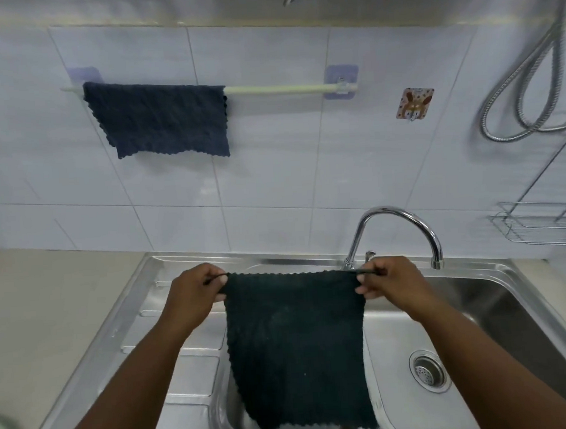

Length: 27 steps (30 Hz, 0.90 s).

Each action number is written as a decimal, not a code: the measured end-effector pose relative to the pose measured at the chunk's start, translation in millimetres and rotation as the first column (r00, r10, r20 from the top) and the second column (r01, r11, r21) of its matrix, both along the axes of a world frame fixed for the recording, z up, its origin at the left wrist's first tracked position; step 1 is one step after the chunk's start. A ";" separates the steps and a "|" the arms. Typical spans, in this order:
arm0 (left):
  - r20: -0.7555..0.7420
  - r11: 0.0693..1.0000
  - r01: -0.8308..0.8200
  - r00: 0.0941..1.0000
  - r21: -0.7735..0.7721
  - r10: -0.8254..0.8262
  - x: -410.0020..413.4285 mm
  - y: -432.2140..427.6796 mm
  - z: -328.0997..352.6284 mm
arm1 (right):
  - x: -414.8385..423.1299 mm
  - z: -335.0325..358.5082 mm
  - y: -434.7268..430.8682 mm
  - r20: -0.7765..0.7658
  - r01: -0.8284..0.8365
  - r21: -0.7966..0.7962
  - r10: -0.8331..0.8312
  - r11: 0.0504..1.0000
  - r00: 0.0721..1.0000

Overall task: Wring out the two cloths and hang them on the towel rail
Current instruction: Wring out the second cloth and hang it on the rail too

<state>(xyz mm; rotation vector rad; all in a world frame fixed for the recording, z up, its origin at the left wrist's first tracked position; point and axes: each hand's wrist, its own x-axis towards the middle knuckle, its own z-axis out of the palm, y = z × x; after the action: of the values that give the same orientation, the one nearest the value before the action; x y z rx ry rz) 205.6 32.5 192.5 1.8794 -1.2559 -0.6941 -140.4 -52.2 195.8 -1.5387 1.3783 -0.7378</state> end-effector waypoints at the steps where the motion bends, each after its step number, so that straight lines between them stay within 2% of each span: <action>1: -0.041 0.999 -0.024 0.999 -0.036 0.022 -0.6 -1.3 8.3 | 1.9 6.6 -0.7 0.035 -0.002 -0.010 0.002 1.000 0.999; 3: -0.159 0.974 -0.114 0.984 -0.194 0.083 -1.8 -0.4 27.0 | 5.5 22.7 -1.2 0.153 0.041 -0.073 -0.029 0.997 0.988; 4: -0.185 0.932 -0.175 0.975 -0.317 0.120 -2.5 1.6 36.8 | 6.7 32.1 -1.1 0.234 0.079 -0.140 -0.045 0.987 0.971; 5: -0.175 0.861 -0.221 0.972 -0.458 0.156 -3.7 4.9 46.8 | 7.7 42.5 0.1 0.312 0.112 -0.232 -0.035 0.966 0.949; 7: -0.112 0.653 -0.227 0.970 -0.723 0.213 -9.7 13.6 64.1 | 8.4 61.9 6.4 0.419 0.129 -0.450 0.081 0.884 0.904; 9: -0.057 0.479 -0.178 0.965 -0.859 0.256 -17.0 18.9 65.2 | 7.0 67.3 12.8 0.426 0.111 -0.578 0.183 0.808 0.886; 10: -0.016 0.474 -0.146 0.964 -0.868 0.267 -19.5 19.7 57.3 | 5.0 61.8 14.7 0.392 0.091 -0.588 0.185 0.803 0.901; 11: 0.052 0.563 -0.115 0.961 -0.819 0.272 -20.8 20.3 45.2 | 2.5 51.5 15.8 0.303 0.050 -0.554 0.146 0.831 0.942; 12: 0.147 0.734 -0.081 0.959 -0.674 0.241 -19.7 20.6 29.3 | 0.1 38.0 16.0 0.111 -0.043 -0.464 0.106 0.885 0.988; 13: 0.220 0.904 -0.050 0.963 -0.424 0.157 -18.2 21.1 11.5 | -2.1 21.8 17.5 -0.176 -0.172 -0.304 0.123 0.937 0.977; 14: 0.227 0.986 -0.015 0.973 -0.163 0.052 -15.4 22.3 -7.3 | -5.1 6.1 20.6 -0.388 -0.256 -0.106 0.198 0.961 0.900; 15: 0.188 1.000 0.008 0.982 0.009 -0.010 -11.6 24.7 -21.8 | -8.5 -4.9 23.6 -0.470 -0.275 0.033 0.258 0.961 0.844; 17: 0.121 0.996 0.009 0.992 0.085 -0.019 -3.9 26.0 -32.4 | -14.1 -12.6 25.1 -0.367 -0.224 0.082 0.238 0.971 0.899; 21: -0.009 1.000 0.001 1.000 0.024 -0.001 0.4 18.7 -22.9 | -13.8 -1.4 21.8 -0.156 -0.076 0.005 0.076 0.997 0.985; 27: -0.177 0.994 -0.030 0.984 -0.109 0.010 10.5 2.1 3.3 | -2.1 24.0 10.5 -0.098 0.141 -0.166 -0.159 0.976 0.982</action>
<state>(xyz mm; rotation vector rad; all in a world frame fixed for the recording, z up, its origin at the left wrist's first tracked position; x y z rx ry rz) 216.0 34.6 195.8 1.6988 -1.1379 -0.7469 -142.6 -41.7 219.7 -1.6323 1.5634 -0.8843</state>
